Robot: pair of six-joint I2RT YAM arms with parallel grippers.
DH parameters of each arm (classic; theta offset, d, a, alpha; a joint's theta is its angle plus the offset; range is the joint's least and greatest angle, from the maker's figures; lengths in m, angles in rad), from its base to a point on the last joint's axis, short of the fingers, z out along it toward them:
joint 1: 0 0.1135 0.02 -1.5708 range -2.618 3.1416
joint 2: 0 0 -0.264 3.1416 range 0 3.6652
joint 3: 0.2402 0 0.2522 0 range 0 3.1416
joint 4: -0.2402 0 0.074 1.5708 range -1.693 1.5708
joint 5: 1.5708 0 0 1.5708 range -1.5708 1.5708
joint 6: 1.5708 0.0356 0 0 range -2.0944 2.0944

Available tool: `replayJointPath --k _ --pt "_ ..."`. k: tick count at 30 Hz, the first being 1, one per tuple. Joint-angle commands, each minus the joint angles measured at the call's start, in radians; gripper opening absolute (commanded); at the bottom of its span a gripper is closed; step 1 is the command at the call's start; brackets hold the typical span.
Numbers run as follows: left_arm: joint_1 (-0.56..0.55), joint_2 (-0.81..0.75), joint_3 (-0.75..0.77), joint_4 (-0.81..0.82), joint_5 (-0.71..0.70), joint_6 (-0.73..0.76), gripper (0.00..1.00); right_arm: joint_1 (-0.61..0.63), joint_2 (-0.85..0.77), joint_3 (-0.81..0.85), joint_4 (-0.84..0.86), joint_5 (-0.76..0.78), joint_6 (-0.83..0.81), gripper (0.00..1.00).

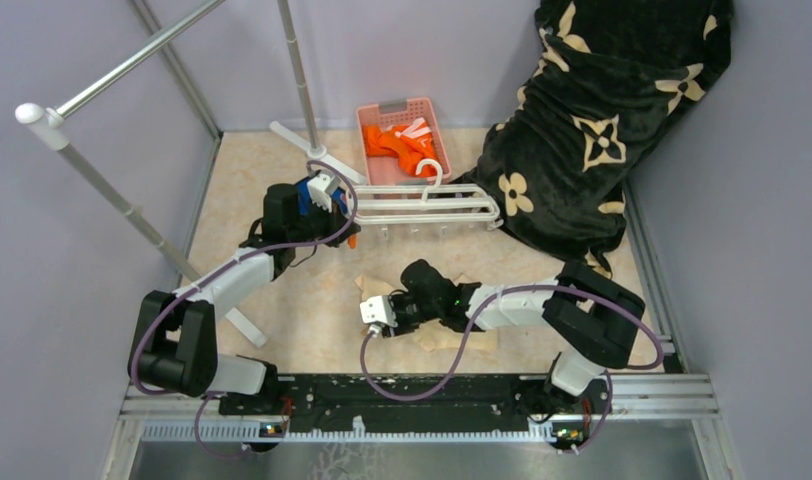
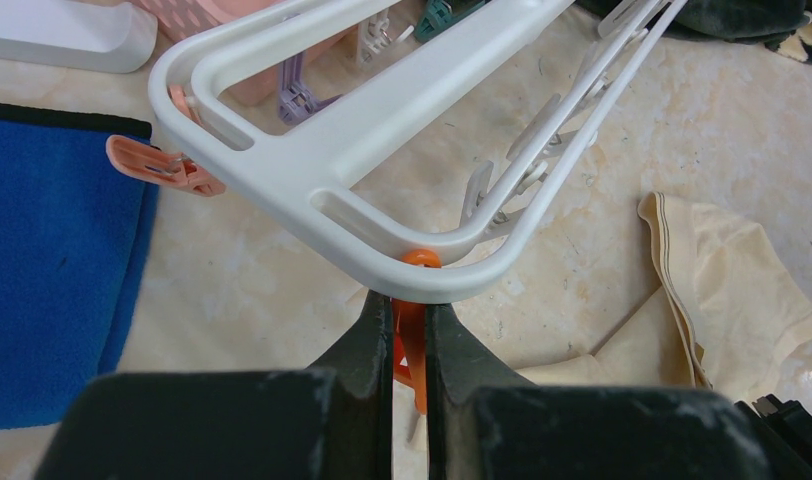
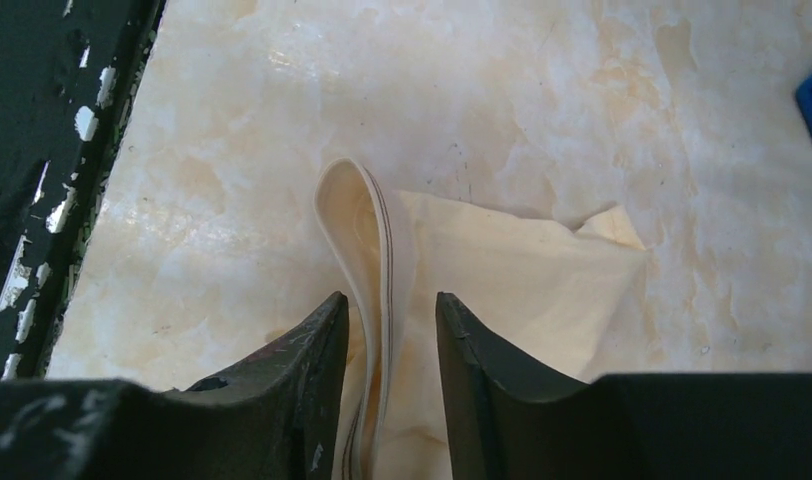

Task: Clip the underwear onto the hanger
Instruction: Adjust the underwear at the center of the board, then clamp the underwear onto the hanger.

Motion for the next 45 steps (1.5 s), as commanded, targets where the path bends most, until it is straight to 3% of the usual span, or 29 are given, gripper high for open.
replayJointPath --k 1,7,13,22,30,40,45 --pt "0.003 -0.02 0.005 0.002 -0.012 0.01 0.0 -0.008 0.021 0.047 0.068 -0.043 0.003 0.34" --pt "0.003 -0.021 0.006 0.002 -0.016 0.011 0.0 -0.015 0.024 0.041 0.077 -0.058 0.019 0.13" --pt "0.004 -0.021 0.001 0.015 0.002 -0.002 0.0 -0.017 0.004 0.019 0.117 -0.039 0.114 0.0" --pt "0.003 -0.081 -0.049 0.075 0.073 -0.098 0.0 -0.039 -0.051 -0.08 0.299 0.022 0.349 0.0" --pt "-0.023 -0.144 -0.164 0.255 0.121 -0.262 0.0 -0.072 -0.071 -0.122 0.423 0.066 0.448 0.0" --pt "-0.12 -0.202 -0.27 0.38 0.065 -0.298 0.0 -0.172 -0.057 -0.105 0.447 -0.111 0.588 0.0" --pt "-0.146 -0.193 -0.281 0.39 0.06 -0.29 0.0 -0.182 -0.034 -0.072 0.424 -0.115 0.591 0.0"
